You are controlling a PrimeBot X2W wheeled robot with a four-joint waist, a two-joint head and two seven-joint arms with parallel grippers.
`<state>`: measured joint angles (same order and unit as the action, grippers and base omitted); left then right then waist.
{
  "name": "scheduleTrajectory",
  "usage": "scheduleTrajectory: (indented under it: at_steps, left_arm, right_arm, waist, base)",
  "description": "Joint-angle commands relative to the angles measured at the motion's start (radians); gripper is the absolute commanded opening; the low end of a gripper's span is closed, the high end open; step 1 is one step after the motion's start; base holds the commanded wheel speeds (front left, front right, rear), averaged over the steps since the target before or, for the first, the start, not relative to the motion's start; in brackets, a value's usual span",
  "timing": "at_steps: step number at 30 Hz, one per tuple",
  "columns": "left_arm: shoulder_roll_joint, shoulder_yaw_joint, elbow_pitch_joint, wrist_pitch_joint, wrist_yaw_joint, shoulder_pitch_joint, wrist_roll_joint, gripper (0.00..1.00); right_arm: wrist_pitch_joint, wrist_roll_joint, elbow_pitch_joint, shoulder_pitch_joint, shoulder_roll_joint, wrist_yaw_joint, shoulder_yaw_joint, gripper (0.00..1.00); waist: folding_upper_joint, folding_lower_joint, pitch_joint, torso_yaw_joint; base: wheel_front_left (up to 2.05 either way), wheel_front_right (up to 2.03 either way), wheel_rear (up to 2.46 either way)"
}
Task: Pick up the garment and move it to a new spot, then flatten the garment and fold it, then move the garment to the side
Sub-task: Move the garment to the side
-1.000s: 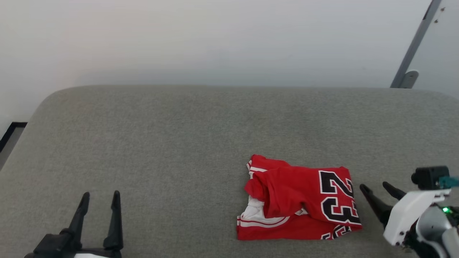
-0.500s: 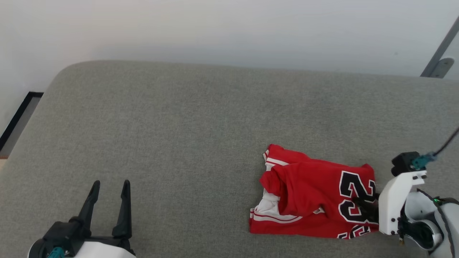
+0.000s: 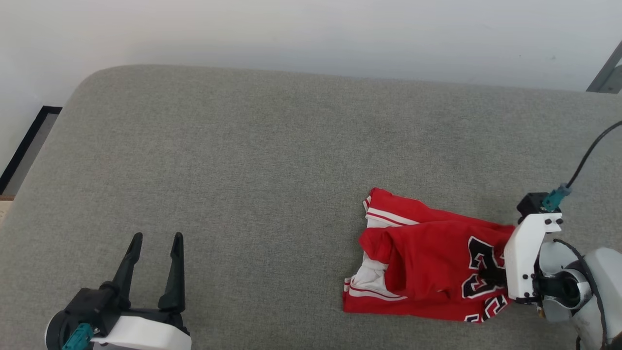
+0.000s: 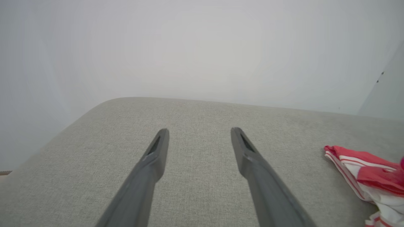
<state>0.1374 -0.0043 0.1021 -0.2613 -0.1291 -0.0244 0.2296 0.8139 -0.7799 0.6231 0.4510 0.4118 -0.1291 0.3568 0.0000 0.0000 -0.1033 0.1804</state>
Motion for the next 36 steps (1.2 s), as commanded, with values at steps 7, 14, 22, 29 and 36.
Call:
scheduleTrajectory:
  at_steps: [7,14,22,29,36]
  left_arm:
    - [0.006,0.008,-0.010,-0.005,-0.002,0.023,0.050,1.00]
    - [0.019,-0.013,-0.004,-0.005,-0.002,0.062,0.067,1.00]
    - [0.029,-0.087,0.002,-0.005,-0.002,0.136,0.081,1.00]
    - [0.043,-0.152,0.014,-0.005,-0.002,0.208,0.073,1.00]
    - [0.058,-0.222,0.023,-0.005,-0.002,0.290,0.072,1.00]
  right_arm:
    - [-0.007,-0.009,-0.050,0.026,0.028,-0.001,0.016,0.00]
    - [-0.031,-0.004,-0.136,0.071,0.088,-0.001,0.003,0.00]
    - [-0.076,0.054,-0.171,0.147,0.167,-0.001,-0.005,0.00]
    - [-0.135,0.098,-0.158,0.225,0.214,-0.001,-0.001,0.00]
    - [-0.229,0.153,-0.090,0.318,0.248,-0.001,-0.010,0.00]
  waist:
    - [0.0000,0.0000,-0.012,-0.031]
    - [0.0000,0.0000,-0.029,-0.092]
    - [0.0000,0.0000,-0.065,-0.177]
    - [0.0000,0.0000,-0.104,-0.259]
    - [0.0000,0.0000,-0.162,-0.334]
  base:
    - [0.00,0.00,0.00]
    - [0.00,0.00,0.00]
    - [0.00,0.00,0.00]
    - [0.00,0.00,0.00]
    - [0.00,0.00,0.00]
